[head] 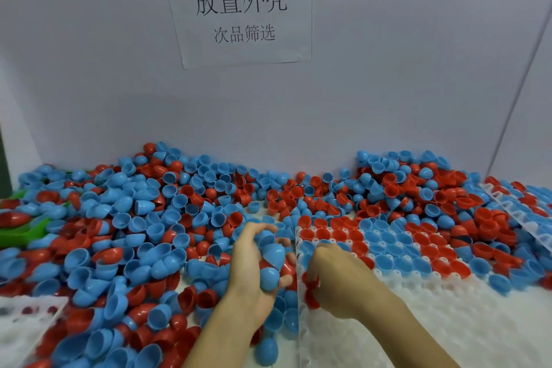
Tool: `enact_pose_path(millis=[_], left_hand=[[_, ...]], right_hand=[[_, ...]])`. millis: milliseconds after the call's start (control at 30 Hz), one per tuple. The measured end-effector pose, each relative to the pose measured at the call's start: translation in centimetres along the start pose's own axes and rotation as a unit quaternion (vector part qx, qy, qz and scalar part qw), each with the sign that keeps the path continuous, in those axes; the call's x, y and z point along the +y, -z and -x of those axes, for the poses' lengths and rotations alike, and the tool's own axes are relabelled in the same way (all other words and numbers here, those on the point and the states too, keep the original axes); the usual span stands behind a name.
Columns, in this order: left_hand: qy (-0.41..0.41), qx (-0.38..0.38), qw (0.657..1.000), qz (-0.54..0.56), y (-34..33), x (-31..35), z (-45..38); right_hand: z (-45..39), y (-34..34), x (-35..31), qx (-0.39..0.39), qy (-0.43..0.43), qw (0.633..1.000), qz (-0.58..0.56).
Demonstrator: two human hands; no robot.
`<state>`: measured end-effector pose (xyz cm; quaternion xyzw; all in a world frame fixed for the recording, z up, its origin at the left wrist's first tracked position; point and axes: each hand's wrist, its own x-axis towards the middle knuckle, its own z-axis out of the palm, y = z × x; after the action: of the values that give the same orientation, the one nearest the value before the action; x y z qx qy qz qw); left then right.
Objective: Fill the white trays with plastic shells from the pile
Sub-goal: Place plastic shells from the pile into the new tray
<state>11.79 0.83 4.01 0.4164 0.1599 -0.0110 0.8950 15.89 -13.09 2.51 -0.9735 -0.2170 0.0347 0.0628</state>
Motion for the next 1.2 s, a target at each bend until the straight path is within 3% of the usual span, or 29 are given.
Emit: enact_pose_path(millis=[467,833,933,1033,1200], left_hand=[[0.011,-0.016,0.999,0.032,2.2,-2.5,1.6],[-0.006,-0.002,1.0,0.013,2.5,-2.5,1.8],[-0.001,0.002,1.0,0.004,2.6,-2.7,1.7],[-0.017,-0.011,1.0,-0.006,2.4,-2.9,1.5],[-0.048,-0.037,0.995,-0.076,2.0,-3.8,1.4]], right_hand=[[0.0,-1.1,-1.0,0.032,-0.028,0.999,0.001],[0.8,-1.4,1.5,0.04,0.023,0.995,-0.091],[1.3,-1.6,1.8,0.073,0.029,0.989,-0.127],[1.8,-1.5,1.5,0.153,0.043,0.975,-0.156],[3.0,-1.3,-0.1,0.283,0.135,0.908,-0.28]])
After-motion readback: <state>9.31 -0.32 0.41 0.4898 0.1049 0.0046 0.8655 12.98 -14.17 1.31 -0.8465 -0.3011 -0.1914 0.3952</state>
